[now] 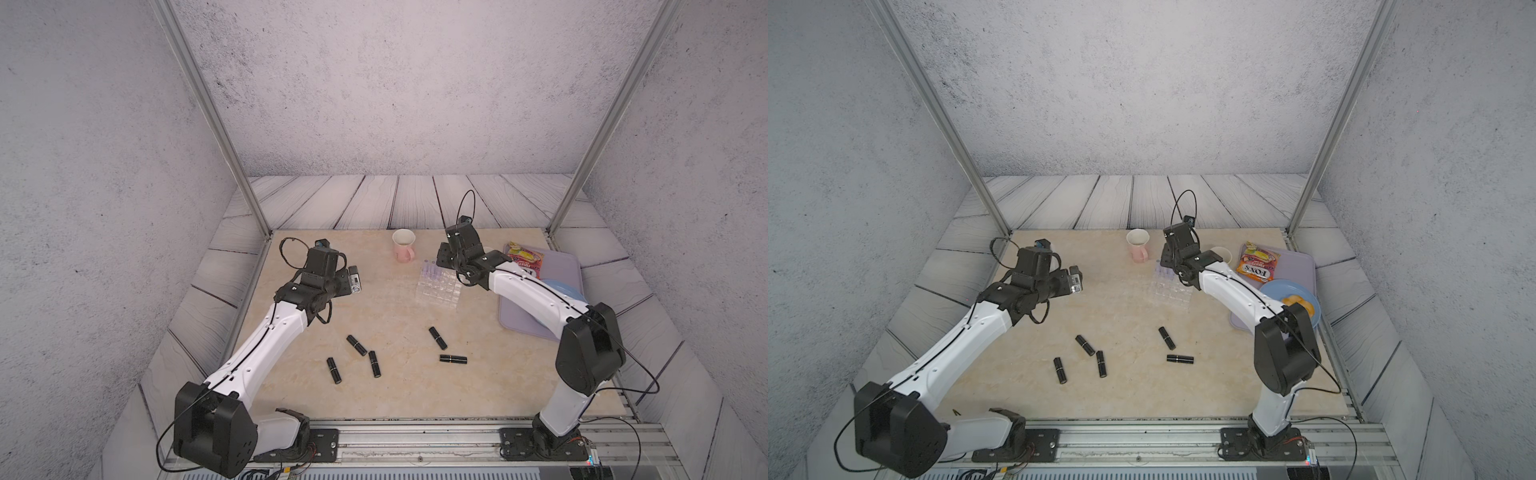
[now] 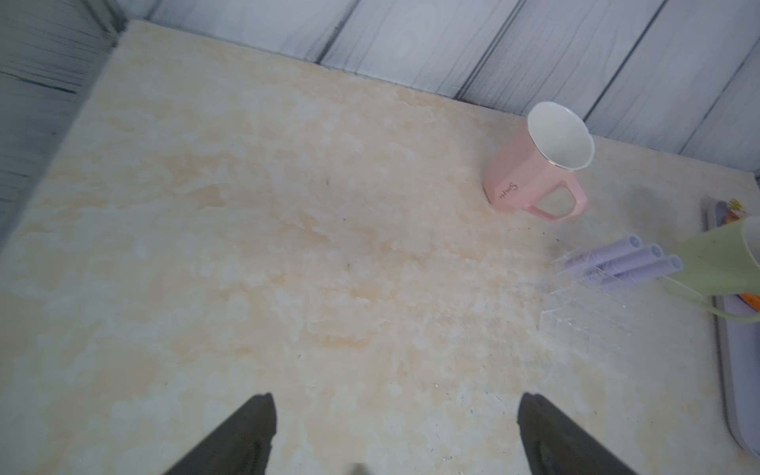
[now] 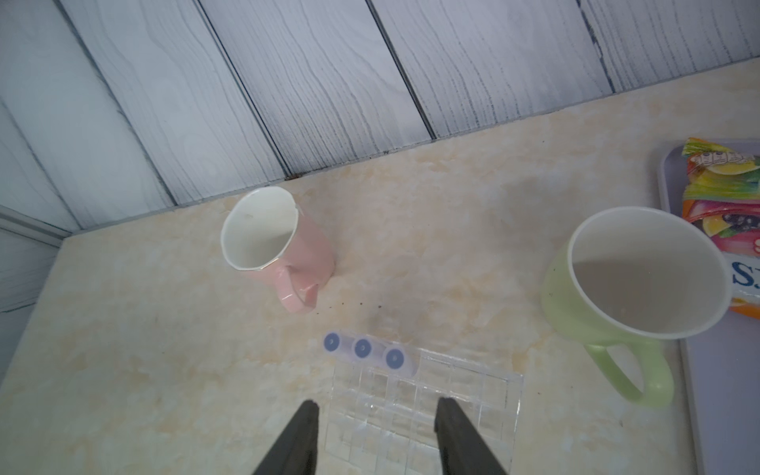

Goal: Arrange the lipsticks in the organizer
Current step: Place the lipstick in the storage box, then pick up the lipstick at the center of the board.

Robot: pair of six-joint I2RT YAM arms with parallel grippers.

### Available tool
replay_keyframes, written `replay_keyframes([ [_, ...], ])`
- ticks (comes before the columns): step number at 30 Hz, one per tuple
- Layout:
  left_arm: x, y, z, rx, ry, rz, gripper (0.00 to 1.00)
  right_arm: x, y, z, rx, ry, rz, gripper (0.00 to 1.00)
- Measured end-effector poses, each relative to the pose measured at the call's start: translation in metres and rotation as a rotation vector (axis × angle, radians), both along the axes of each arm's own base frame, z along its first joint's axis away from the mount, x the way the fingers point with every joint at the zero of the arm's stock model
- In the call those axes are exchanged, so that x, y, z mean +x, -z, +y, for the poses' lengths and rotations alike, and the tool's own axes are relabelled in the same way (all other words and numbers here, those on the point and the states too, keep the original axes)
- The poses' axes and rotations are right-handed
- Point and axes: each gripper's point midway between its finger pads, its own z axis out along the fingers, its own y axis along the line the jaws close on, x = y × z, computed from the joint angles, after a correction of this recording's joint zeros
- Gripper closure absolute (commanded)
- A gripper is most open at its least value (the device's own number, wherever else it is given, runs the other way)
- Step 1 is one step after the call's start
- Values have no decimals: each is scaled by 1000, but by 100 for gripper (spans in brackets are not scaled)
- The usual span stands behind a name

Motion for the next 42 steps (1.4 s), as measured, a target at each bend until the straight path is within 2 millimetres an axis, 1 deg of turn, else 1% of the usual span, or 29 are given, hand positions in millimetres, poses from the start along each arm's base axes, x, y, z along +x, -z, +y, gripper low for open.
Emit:
replay_keyframes([
  [1, 1, -2, 4, 6, -15, 3, 1, -8, -1, 1, 8, -13, 7, 50],
  [3, 0, 1, 7, -2, -16, 27, 4, -27, 2, 5, 13, -46, 32, 49],
  [4, -2, 4, 8, -11, -11, 44, 6, -37, 6, 8, 11, -69, 52, 48],
  [5, -5, 8, 8, -21, 1, 68, 8, -53, 13, 14, 4, -107, 83, 46],
  [6, -7, 10, 8, -32, 6, 80, 10, -64, 19, 19, -5, -137, 106, 44],
  [9, -18, 19, 12, -35, -12, 133, 12, -101, 35, 46, -36, -261, 184, 41],
  [11, -29, 26, 20, -24, -50, 163, 14, -130, 44, 69, -58, -354, 229, 41],
  [13, -41, 30, 36, -14, -102, 188, 15, -159, 51, 94, -79, -445, 257, 41],
  [14, -46, 31, 48, -11, -138, 202, 15, -175, 56, 108, -87, -497, 270, 41],
  [17, -54, 26, 93, -15, -278, 212, 15, -211, 74, 140, -141, -620, 313, 42],
  [18, -55, 24, 106, -17, -321, 214, 15, -219, 80, 151, -157, -656, 327, 43],
  [19, -56, 22, 119, -17, -361, 214, 15, -224, 86, 160, -168, -685, 339, 45],
  [21, -57, 21, 127, -25, -390, 214, 15, -228, 103, 175, -185, -726, 377, 48],
  [25, -57, 23, 122, -64, -381, 220, 15, -230, 140, 194, -236, -762, 469, 49],
  [28, -61, 26, 119, -84, -373, 225, 15, -236, 158, 203, -286, -786, 510, 48],
  [31, -62, 28, 117, -96, -366, 228, 15, -247, 164, 210, -321, -816, 533, 48],
  [35, -62, 29, 115, -105, -360, 230, 14, -255, 161, 219, -336, -845, 540, 49],
  [39, -64, 34, 114, -109, -357, 239, 14, -255, 164, 222, -358, -851, 557, 52],
  [42, -65, 35, 115, -109, -358, 241, 14, -255, 174, 219, -385, -843, 583, 54],
])
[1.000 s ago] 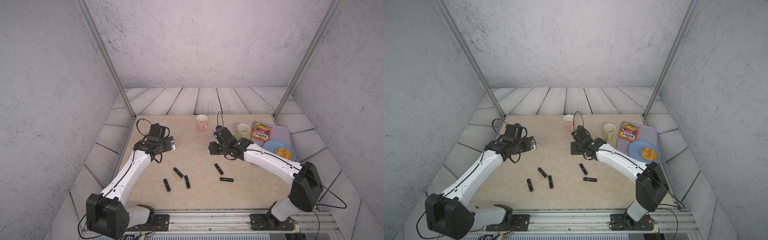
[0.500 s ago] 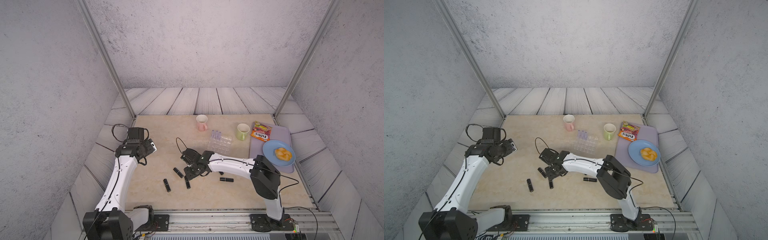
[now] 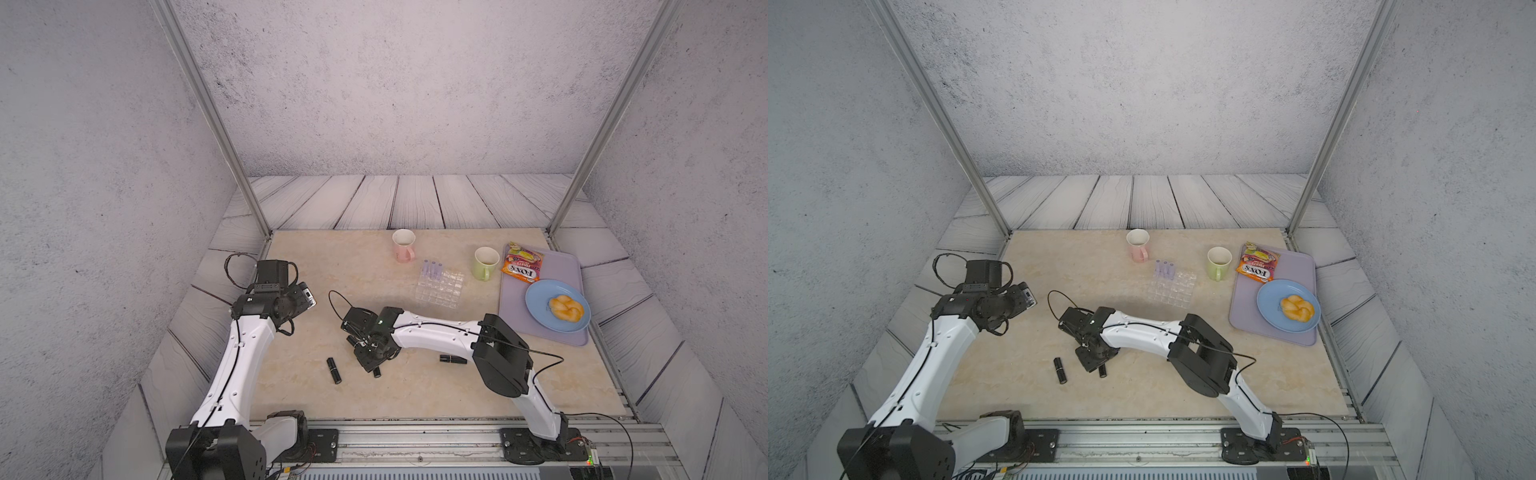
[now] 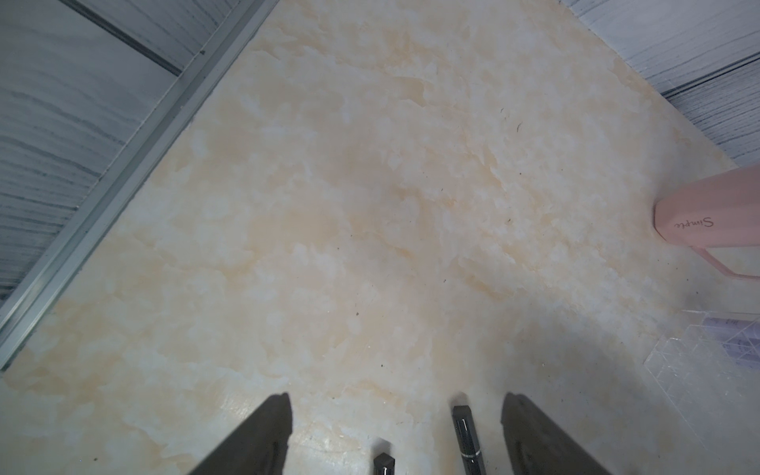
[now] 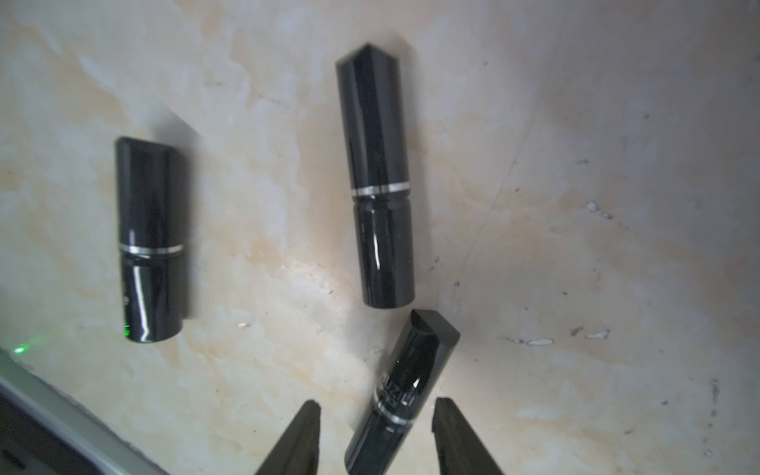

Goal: Arrange the lipsticks in the organizer
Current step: Pick up the lipstick at the center of the board.

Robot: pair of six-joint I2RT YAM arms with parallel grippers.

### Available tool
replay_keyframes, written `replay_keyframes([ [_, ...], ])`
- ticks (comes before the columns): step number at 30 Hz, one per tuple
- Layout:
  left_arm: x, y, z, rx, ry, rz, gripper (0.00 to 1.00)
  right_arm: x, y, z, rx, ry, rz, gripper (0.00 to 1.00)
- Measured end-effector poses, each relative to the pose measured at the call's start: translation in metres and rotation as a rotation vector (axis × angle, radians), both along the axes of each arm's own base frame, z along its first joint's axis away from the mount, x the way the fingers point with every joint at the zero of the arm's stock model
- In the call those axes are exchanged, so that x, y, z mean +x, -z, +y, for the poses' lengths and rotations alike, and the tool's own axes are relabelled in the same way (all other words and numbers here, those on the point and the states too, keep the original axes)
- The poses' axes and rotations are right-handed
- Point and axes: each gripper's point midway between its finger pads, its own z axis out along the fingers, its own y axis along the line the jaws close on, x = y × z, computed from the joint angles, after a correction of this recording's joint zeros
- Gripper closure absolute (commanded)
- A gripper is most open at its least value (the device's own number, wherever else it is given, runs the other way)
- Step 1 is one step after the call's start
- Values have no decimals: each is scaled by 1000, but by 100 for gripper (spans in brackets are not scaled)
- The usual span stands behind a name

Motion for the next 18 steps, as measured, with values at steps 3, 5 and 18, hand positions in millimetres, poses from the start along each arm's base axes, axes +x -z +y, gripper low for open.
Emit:
replay_keyframes([
  [3, 0, -2, 0, -1, -1, -6, 14, -2, 9, -6, -38, 2, 11, 57],
  [5, 0, -2, 0, -4, -1, -8, 14, -3, 12, -9, -54, 4, 17, 59],
  [18, -1, -2, -2, -13, 10, -6, 12, 9, 17, -33, -27, 79, 36, 83],
])
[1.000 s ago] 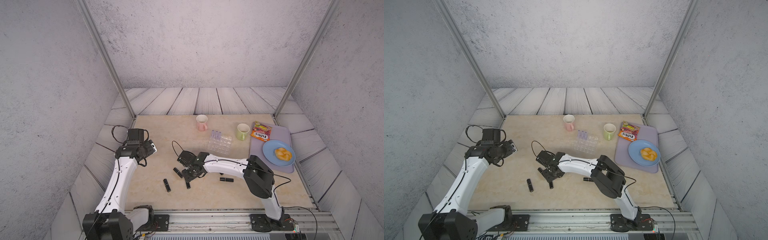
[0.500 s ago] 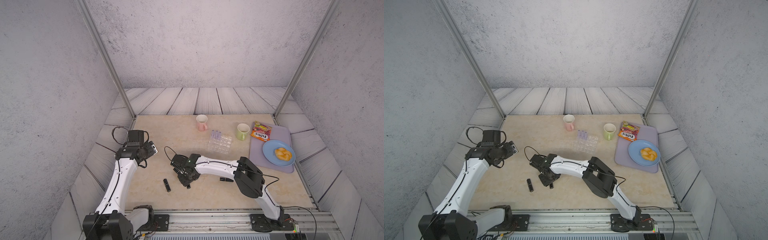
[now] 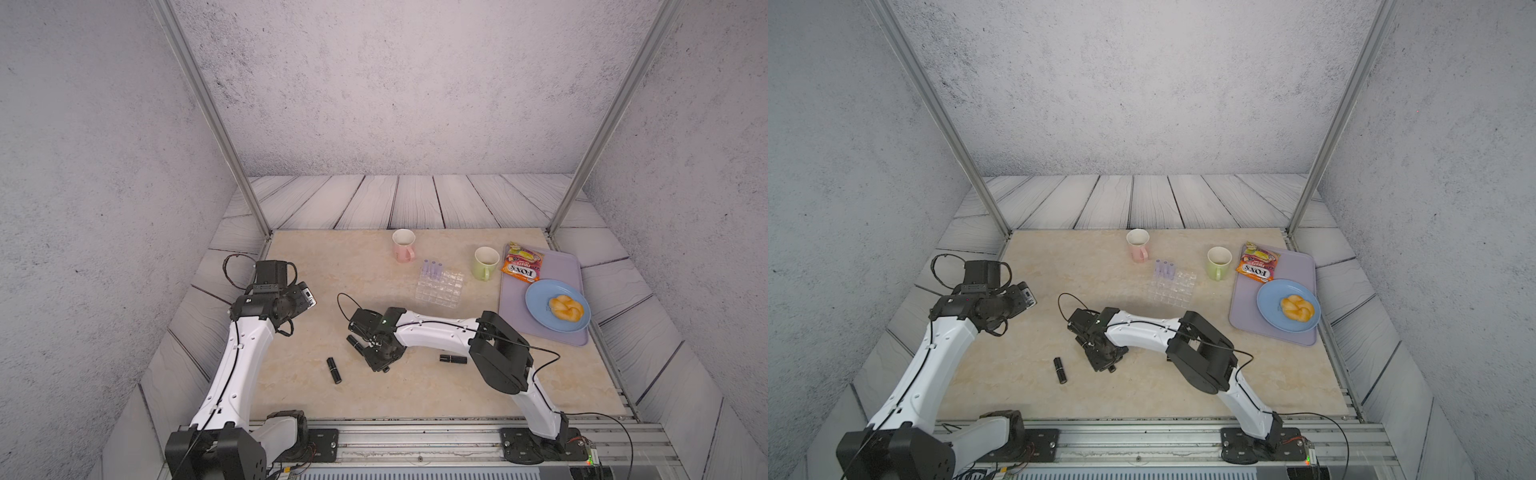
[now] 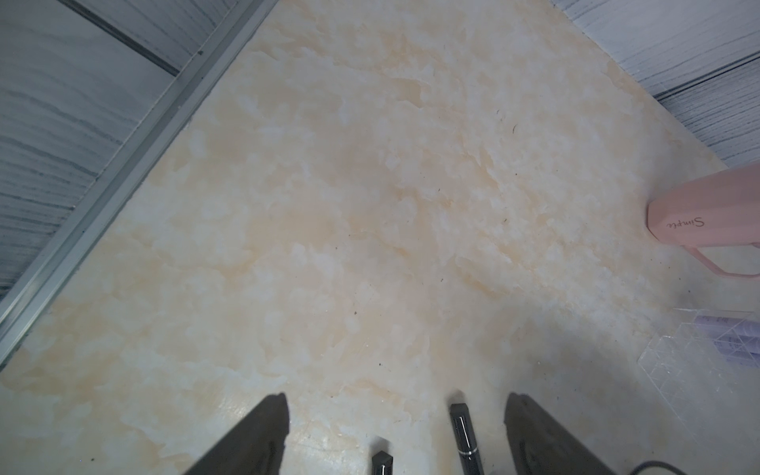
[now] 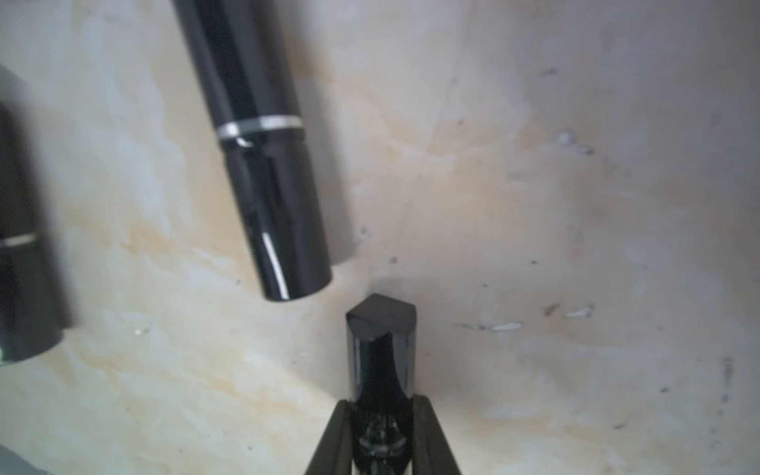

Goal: Arrange the lipsticks in the organizer
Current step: Pick up the lipstick at the center of the board.

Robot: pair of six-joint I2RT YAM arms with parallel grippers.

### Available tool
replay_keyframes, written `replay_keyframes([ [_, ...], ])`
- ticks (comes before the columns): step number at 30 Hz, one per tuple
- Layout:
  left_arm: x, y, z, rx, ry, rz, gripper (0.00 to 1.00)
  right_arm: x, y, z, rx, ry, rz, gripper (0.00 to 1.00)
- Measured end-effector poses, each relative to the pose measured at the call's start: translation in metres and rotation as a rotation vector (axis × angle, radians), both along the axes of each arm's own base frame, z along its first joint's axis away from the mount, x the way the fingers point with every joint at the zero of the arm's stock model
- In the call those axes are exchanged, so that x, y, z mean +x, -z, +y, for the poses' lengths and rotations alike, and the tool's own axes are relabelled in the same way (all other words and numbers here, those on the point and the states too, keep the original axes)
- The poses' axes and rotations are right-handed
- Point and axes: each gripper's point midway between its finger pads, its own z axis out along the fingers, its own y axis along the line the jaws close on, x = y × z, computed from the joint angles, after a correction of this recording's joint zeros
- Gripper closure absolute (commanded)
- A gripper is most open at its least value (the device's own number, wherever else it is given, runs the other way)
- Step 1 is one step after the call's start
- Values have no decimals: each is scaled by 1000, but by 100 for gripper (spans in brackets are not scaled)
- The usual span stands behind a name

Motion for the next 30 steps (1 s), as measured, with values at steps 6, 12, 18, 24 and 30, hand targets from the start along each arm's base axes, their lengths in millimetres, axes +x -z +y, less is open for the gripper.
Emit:
replay_keyframes([
  [6, -1, -2, -19, -74, 83, -9, 16, 8, -42, -41, 196, 14, -148, 84],
  [12, 7, -19, -70, -196, 266, -99, 19, 4, -136, -57, 586, -142, -572, 84],
  [18, -20, -35, -145, -248, 580, -239, 22, 4, -165, -76, 680, -246, -863, 83],
  [24, -55, -31, -180, -280, 770, -327, 43, -4, -224, -93, 782, -306, -1091, 84],
  [30, -84, -39, -218, -330, 948, -449, 43, -13, -256, -110, 813, -332, -1218, 84],
])
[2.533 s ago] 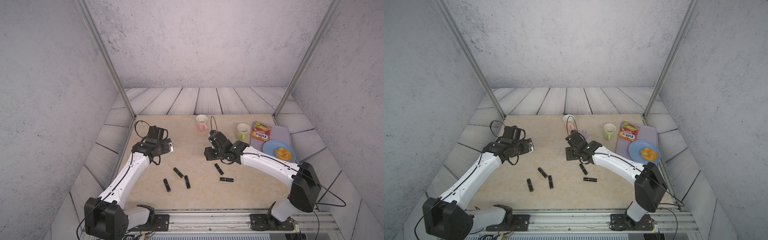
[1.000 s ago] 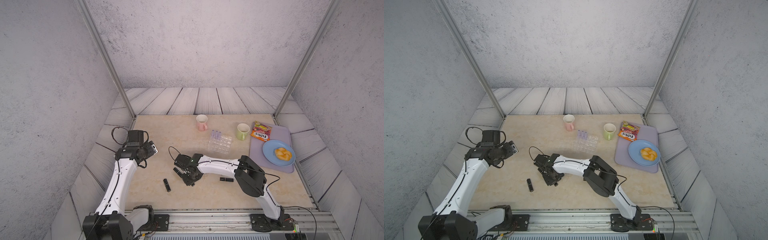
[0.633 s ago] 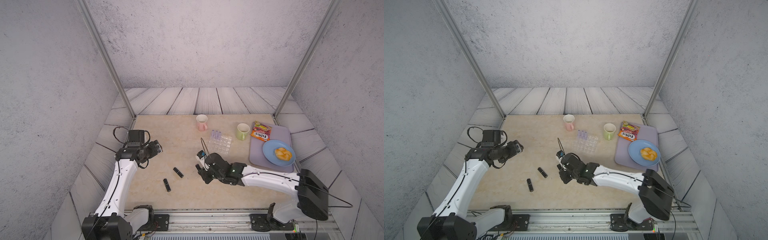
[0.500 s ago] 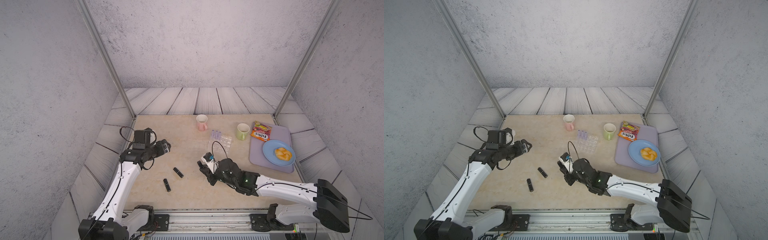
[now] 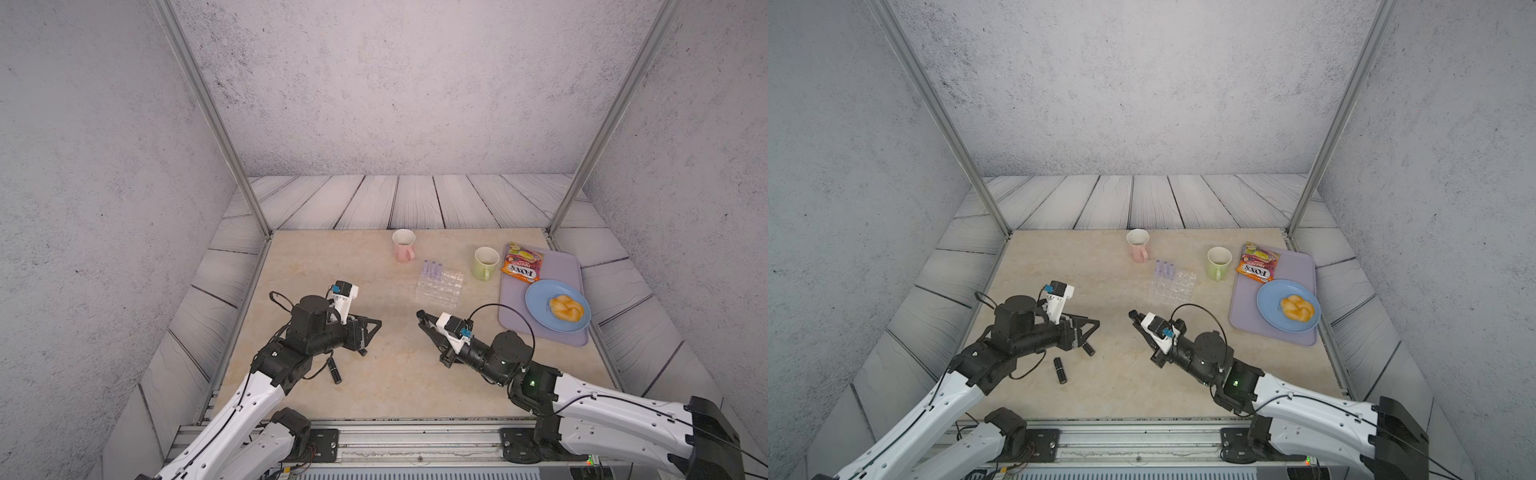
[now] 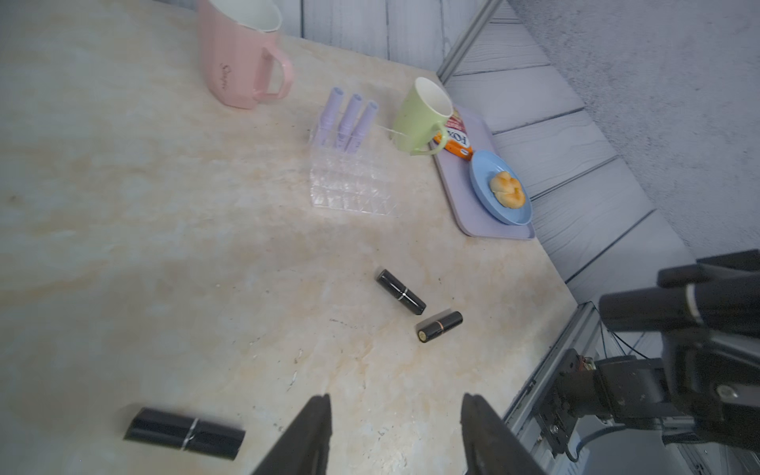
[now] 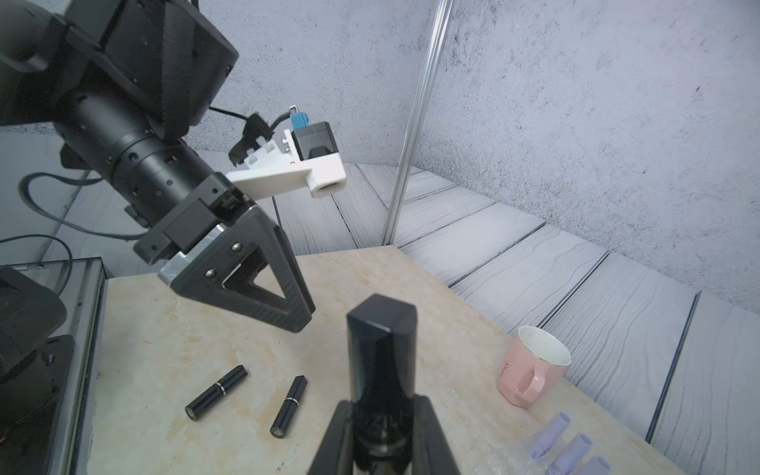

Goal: Arrange the lipsticks in the organizer
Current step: Pick up the lipstick at the center of the board.

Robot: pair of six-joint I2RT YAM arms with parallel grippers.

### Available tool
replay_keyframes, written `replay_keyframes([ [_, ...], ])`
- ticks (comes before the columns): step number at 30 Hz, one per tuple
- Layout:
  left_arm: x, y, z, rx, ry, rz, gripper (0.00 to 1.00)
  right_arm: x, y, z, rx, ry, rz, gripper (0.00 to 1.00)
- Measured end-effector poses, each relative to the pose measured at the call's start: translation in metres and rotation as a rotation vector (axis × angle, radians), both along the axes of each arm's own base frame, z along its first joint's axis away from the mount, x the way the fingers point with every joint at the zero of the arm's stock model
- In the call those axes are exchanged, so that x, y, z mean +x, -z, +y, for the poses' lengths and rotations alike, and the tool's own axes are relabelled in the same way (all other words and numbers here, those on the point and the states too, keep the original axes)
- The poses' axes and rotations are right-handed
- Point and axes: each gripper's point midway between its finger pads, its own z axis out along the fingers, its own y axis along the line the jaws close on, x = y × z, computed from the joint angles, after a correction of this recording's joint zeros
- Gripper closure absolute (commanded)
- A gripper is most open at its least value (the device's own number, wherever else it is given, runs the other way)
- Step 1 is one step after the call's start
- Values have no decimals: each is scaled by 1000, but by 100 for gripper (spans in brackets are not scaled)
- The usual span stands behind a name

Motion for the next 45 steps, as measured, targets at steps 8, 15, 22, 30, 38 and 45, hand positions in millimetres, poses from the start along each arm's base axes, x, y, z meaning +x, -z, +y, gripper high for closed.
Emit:
replay_keyframes([
  [8, -20, -17, -41, -28, 179, -167, 37, 13, -10, -13, 125, 86, 164, 81],
  [15, -17, -11, -75, 4, 287, -193, 36, 16, -28, -21, 307, 92, 363, 80],
  [22, -10, -47, -105, -65, 389, -269, 38, 14, -19, -17, 384, 65, 530, 81],
  [30, -21, -52, -119, -94, 504, -273, 51, 12, -18, -13, 421, 46, 591, 81],
  [38, -24, -47, -123, -96, 536, -258, 69, 12, -15, -6, 444, 23, 637, 82],
  [45, -22, -46, -123, -88, 529, -263, 91, 15, -14, -4, 464, 24, 659, 75],
])
